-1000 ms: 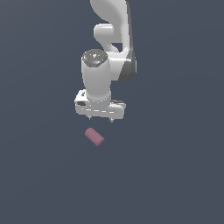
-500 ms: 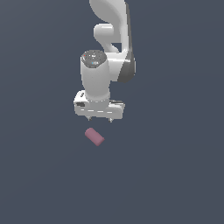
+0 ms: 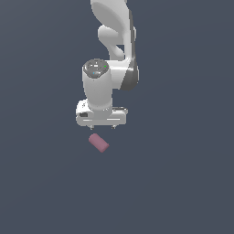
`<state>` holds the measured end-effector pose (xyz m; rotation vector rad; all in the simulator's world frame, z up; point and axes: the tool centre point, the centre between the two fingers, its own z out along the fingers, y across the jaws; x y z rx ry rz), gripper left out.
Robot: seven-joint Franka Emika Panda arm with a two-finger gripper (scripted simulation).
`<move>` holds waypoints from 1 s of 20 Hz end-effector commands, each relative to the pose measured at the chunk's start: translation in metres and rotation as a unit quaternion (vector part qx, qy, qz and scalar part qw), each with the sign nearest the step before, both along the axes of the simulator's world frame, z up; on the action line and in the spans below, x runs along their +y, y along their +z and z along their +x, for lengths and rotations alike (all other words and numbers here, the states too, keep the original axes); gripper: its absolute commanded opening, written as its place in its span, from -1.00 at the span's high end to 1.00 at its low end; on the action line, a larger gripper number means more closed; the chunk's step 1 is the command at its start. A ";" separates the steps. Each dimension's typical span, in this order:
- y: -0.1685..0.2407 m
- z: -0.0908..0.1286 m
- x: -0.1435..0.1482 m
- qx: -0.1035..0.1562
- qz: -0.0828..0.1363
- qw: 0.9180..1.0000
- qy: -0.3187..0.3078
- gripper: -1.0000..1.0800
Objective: Pick up the object and move it to a goal position.
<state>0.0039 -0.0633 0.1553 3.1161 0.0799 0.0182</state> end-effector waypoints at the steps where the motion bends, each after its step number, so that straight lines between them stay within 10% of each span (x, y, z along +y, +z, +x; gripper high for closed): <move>1: -0.007 0.001 -0.003 0.002 -0.001 1.000 0.029 -0.92; 20: -0.061 0.004 -0.026 0.010 0.003 0.964 0.267 -0.92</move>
